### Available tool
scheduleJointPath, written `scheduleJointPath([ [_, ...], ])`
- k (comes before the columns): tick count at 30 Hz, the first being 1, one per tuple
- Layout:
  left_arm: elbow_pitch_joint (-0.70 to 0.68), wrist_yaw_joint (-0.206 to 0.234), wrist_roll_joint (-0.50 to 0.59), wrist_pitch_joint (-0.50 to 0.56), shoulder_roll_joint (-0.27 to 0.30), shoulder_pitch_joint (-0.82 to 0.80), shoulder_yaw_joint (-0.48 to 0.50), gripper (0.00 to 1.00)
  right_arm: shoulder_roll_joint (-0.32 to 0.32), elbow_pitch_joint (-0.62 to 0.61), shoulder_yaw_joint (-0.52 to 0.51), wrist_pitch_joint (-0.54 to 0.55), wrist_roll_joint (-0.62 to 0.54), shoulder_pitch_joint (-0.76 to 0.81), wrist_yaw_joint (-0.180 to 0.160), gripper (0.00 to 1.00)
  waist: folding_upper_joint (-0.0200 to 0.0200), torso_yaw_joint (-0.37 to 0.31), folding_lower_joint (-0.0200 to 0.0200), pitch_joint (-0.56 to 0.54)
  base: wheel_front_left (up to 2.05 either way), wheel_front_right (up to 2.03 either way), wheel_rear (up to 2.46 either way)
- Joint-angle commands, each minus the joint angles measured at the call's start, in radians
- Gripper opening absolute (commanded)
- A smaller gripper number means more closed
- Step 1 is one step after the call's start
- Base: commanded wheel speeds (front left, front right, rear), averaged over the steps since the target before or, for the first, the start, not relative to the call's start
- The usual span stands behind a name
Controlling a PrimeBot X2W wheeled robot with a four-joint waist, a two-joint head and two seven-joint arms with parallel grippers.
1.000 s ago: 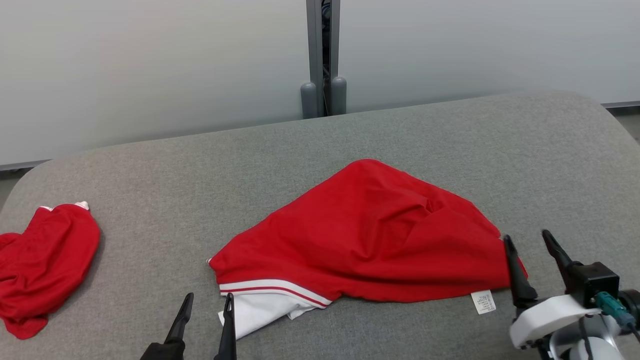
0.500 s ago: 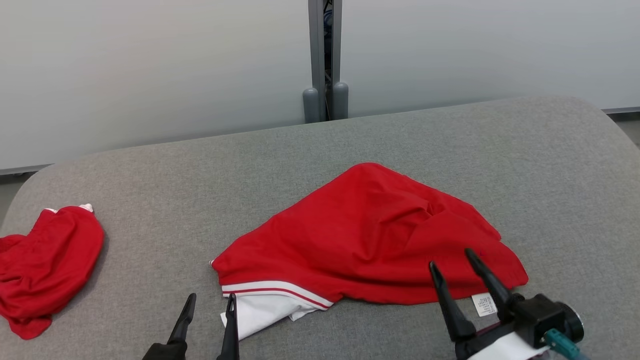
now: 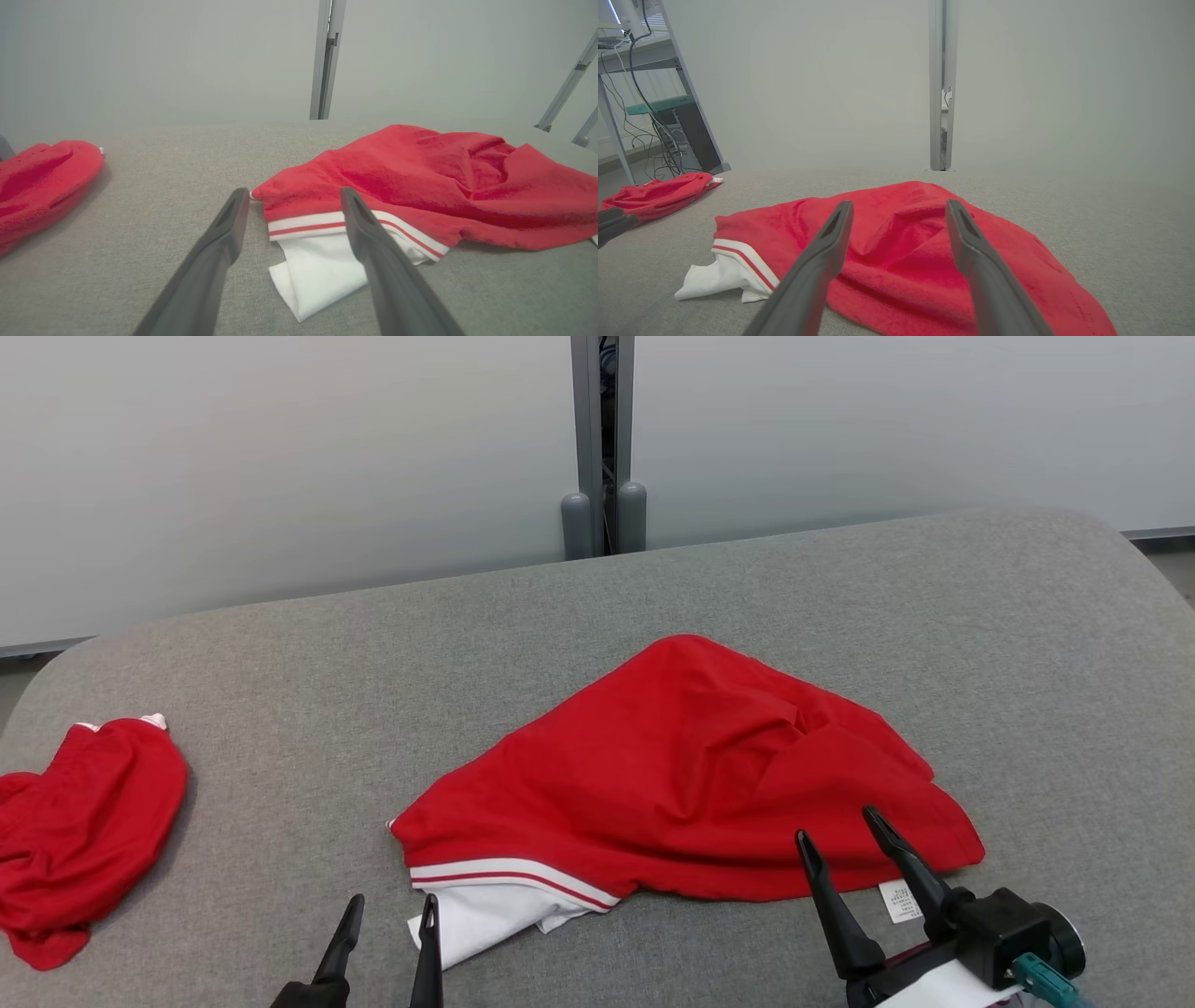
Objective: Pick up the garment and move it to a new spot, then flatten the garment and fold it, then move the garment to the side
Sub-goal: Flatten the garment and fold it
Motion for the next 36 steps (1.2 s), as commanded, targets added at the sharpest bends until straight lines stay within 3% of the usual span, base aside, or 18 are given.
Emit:
scheduleJointPath([
  [1, 0.005, -0.006, 0.011, -0.002, 0.004, -0.006, 0.006, 1.0, -0.005, 0.0, 0.003, -0.005, 0.003, -0.01, 0.0, 1.0, -0.0001, 0.0, 0.0, 0.0, 0.0, 0.0, 0.0],
  [8, 0.123, -0.064, 0.014, -0.002, 0.004, -0.03, -0.029, 1.0, -0.003, 0.004, 0.007, -0.005, 0.005, -0.013, 0.0, 1.0, -0.0001, 0.0, 0.0, 0.005, 0.0, 0.0, 0.0],
  [13, 0.206, -0.078, -0.018, -0.002, 0.004, -0.09, -0.046, 1.0, -0.004, 0.005, 0.011, -0.005, 0.006, -0.017, 0.0, 1.0, -0.0001, 0.003, 0.0, 0.014, 0.0, 0.0, 0.0],
  [22, 0.49, -0.052, -0.136, 0.045, 0.003, -0.291, -0.088, 1.0, -0.013, 0.01, 0.036, -0.005, 0.01, -0.046, 0.0, 1.0, -0.0001, -0.017, 0.0, 0.052, 0.0, 0.0, 0.0],
  [32, 0.673, -0.054, -0.193, 0.017, 0.004, -0.454, -0.112, 1.0, -0.019, 0.011, 0.04, -0.005, 0.011, -0.075, 0.0, 1.0, -0.0001, -0.04, 0.0, 0.096, 0.0, 0.0, 0.0],
  [33, 0.684, -0.06, -0.19, 0.015, 0.004, -0.465, -0.115, 0.77, -0.019, 0.012, 0.041, -0.005, 0.011, -0.076, 0.0, 1.0, -0.0001, -0.042, 0.0, 0.097, 0.0, 0.0, 0.0],
  [34, 0.69, -0.065, -0.19, 0.009, 0.003, -0.475, -0.115, 0.21, -0.019, 0.013, 0.042, -0.005, 0.011, -0.077, 0.0, 1.0, -0.0001, -0.044, 0.0, 0.098, 0.0, 0.0, 0.0],
  [35, 0.691, -0.07, -0.189, 0.005, 0.004, -0.483, -0.115, 0.0, -0.019, 0.014, 0.042, -0.005, 0.011, -0.078, 0.0, 1.0, -0.0001, -0.046, 0.0, 0.099, 0.0, 0.0, 0.0],
  [36, 0.692, -0.074, -0.183, 0.003, 0.004, -0.487, -0.118, 0.0, -0.019, 0.014, 0.042, -0.005, 0.011, -0.078, 0.0, 1.0, -0.0001, -0.047, 0.0, 0.098, 0.0, 0.0, 0.0],
])
